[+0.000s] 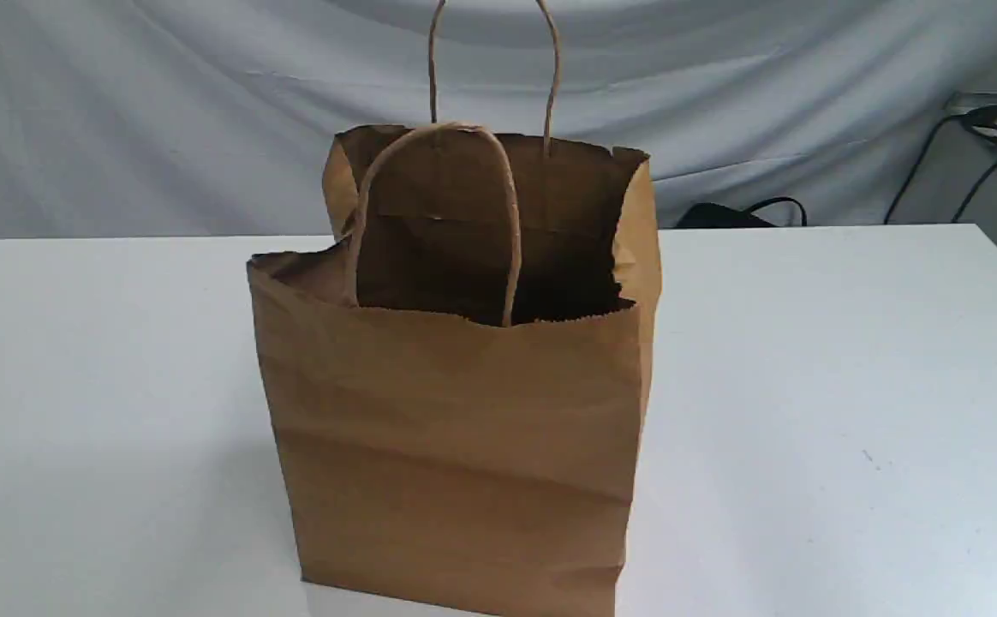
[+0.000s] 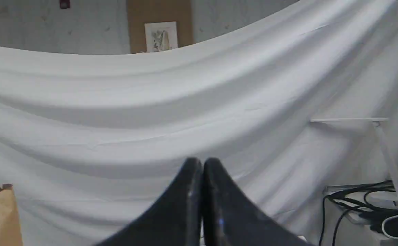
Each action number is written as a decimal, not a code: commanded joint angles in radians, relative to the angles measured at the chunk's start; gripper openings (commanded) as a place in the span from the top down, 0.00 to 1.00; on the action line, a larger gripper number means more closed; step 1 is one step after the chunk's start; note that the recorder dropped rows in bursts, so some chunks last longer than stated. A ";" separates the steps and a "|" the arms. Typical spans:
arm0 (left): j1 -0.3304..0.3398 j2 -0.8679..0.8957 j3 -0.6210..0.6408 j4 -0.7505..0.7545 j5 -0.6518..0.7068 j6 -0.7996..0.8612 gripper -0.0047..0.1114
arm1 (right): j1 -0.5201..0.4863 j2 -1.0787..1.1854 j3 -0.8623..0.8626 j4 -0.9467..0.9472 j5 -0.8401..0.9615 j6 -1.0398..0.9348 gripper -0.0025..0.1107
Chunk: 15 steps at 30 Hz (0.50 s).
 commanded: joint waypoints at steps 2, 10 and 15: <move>-0.005 -0.001 0.006 0.003 -0.002 -0.007 0.96 | -0.025 -0.013 0.043 0.010 -0.005 -0.009 0.98; -0.005 -0.001 0.006 0.003 -0.002 -0.007 0.96 | -0.025 -0.013 0.052 0.010 -0.005 -0.011 0.98; -0.005 -0.001 0.006 0.003 -0.002 -0.007 0.96 | -0.025 -0.013 0.060 0.011 0.010 0.001 0.98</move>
